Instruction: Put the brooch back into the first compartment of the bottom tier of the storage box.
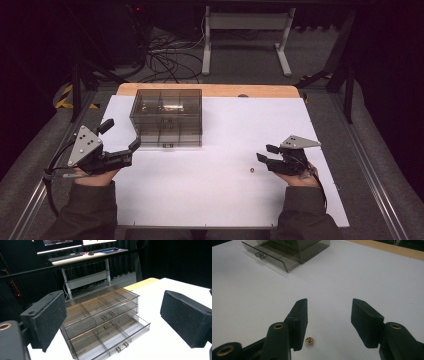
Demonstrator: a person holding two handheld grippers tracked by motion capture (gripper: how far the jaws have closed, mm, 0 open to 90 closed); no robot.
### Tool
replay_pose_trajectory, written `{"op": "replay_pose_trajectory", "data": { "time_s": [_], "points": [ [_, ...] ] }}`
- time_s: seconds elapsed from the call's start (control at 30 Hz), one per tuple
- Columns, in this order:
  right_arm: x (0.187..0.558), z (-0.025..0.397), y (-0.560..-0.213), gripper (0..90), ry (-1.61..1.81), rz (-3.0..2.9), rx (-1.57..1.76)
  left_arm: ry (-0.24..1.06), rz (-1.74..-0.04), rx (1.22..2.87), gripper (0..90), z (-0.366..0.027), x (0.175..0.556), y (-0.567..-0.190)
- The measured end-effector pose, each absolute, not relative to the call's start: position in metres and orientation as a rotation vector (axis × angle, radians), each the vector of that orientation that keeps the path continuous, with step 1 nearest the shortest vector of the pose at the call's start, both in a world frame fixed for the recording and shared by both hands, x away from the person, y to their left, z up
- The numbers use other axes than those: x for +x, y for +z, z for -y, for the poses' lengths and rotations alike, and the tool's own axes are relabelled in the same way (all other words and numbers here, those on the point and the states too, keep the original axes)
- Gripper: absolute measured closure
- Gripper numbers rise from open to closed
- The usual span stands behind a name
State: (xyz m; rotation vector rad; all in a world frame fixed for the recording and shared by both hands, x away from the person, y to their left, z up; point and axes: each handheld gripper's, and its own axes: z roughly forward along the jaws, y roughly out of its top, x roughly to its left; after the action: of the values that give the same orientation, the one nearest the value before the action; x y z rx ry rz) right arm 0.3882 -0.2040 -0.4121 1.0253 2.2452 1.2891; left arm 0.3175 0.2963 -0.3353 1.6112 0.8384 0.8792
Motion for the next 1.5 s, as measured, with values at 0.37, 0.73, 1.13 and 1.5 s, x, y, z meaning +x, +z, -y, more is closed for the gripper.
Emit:
{"op": "replay_pose_trajectory", "data": {
  "time_s": [0.37, 0.73, 1.13, 1.5],
  "points": [
    [0.391, 0.198, -0.42, 54.5, 1.235, -2.316, 1.008, 0.876, -0.836, 1.615, 7.9, -0.296, 0.318, -0.336],
    [0.394, 0.19, -0.432, 61.1, 1.162, -2.425, 0.987, 0.876, -0.836, 1.619, 7.9, -0.296, 0.318, -0.336],
    [0.396, 0.183, -0.441, 65.3, 1.088, -2.506, 0.972, 0.874, -0.835, 1.621, 7.8, -0.296, 0.318, -0.336],
    [0.398, 0.18, -0.447, 67.9, 1.055, -2.531, 0.989, 0.872, -0.835, 1.626, 7.9, -0.296, 0.318, -0.337]
  ]
}}
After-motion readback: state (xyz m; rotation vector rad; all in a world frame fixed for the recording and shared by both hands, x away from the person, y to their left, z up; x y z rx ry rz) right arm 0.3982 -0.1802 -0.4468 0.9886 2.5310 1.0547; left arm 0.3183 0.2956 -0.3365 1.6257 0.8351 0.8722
